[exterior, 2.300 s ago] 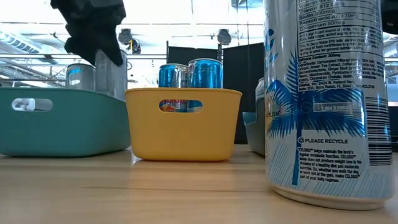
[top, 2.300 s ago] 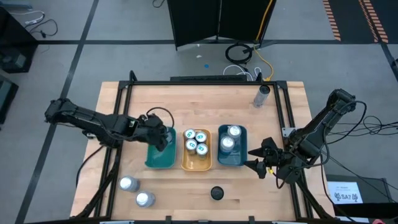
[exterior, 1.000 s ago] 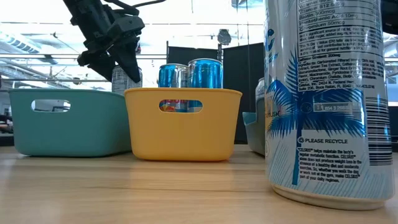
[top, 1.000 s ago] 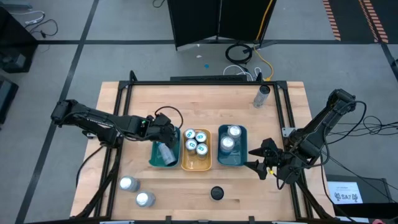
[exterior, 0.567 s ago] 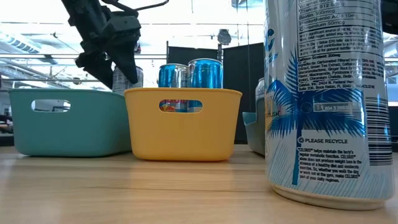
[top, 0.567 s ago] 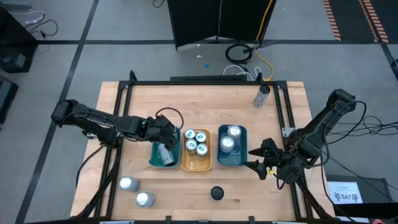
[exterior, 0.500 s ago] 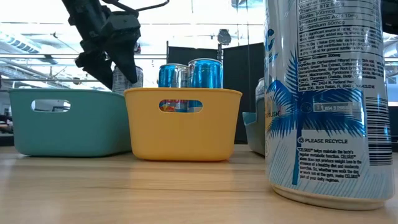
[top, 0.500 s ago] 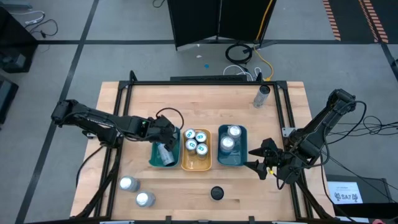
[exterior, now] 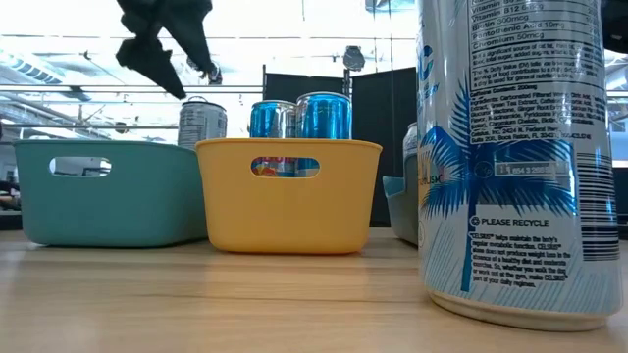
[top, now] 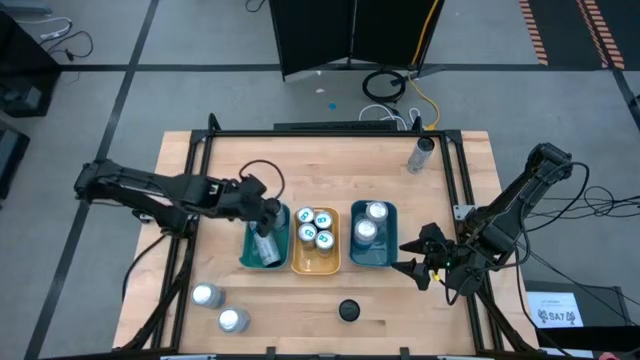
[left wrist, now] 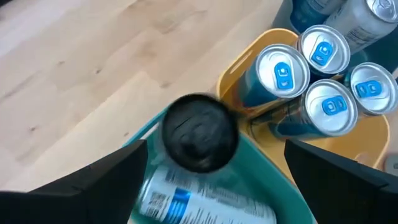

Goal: Sort soda cans
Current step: Put the top bottom left black can into the light green bin and adjust the can

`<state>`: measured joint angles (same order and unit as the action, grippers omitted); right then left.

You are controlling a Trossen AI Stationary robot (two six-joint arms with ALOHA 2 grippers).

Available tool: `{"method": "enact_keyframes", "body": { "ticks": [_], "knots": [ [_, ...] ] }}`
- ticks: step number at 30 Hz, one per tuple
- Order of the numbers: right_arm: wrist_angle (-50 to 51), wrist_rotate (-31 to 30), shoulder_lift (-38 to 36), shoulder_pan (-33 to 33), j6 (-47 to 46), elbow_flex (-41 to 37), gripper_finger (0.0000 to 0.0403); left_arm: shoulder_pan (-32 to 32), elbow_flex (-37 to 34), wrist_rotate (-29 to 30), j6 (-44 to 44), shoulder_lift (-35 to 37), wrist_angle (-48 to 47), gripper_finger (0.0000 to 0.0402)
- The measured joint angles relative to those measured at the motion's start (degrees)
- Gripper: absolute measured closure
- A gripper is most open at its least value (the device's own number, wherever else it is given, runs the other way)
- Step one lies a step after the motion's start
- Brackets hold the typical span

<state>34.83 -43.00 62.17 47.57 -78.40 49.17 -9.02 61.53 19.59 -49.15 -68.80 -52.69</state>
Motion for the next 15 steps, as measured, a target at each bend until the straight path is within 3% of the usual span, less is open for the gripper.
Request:
{"method": "enact_keyframes", "body": {
  "ticks": [15],
  "knots": [
    [-0.53, -5.09, 0.00, -1.04, -0.86, 0.00, 0.0071, 0.00, 1.69, -3.38, -2.61, 11.67, -3.87, 0.0014]
  ]
}}
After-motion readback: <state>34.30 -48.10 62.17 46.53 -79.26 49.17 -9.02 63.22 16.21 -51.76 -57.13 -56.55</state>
